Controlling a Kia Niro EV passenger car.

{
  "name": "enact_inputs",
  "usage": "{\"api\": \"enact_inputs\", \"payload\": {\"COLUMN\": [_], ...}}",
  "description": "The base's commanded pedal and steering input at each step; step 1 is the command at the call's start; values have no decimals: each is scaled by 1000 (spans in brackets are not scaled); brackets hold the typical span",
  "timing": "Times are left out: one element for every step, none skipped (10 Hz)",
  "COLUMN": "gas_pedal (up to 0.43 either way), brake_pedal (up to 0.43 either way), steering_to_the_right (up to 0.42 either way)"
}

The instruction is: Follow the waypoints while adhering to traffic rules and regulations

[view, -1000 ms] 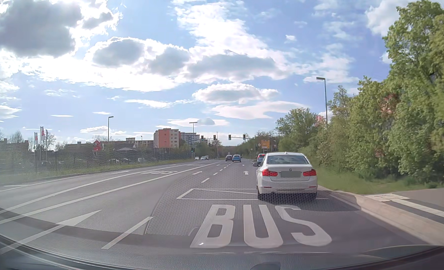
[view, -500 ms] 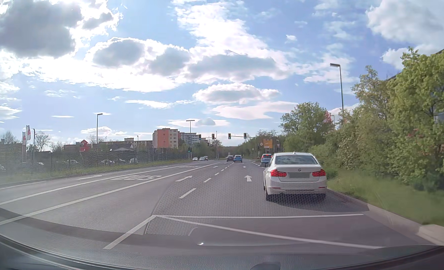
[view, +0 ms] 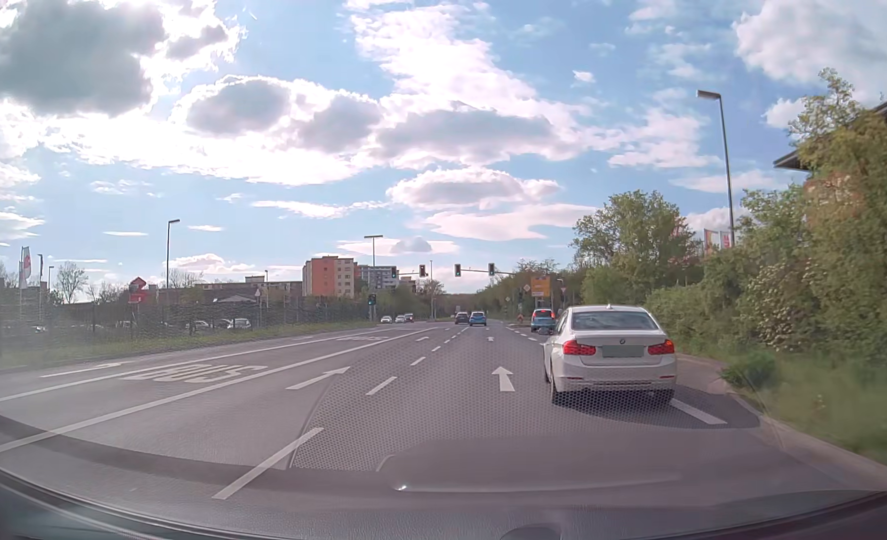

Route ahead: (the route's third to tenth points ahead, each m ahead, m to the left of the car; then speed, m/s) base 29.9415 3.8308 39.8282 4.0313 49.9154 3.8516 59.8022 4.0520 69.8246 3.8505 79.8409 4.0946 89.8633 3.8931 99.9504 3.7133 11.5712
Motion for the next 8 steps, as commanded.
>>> {"api": "enact_inputs", "payload": {"gas_pedal": [79,87,98,98,98,98,98,98], "brake_pedal": [0,0,0,0,0,0,0,0], "steering_to_the_right": [0,0,0,0,0,0,0,0]}}
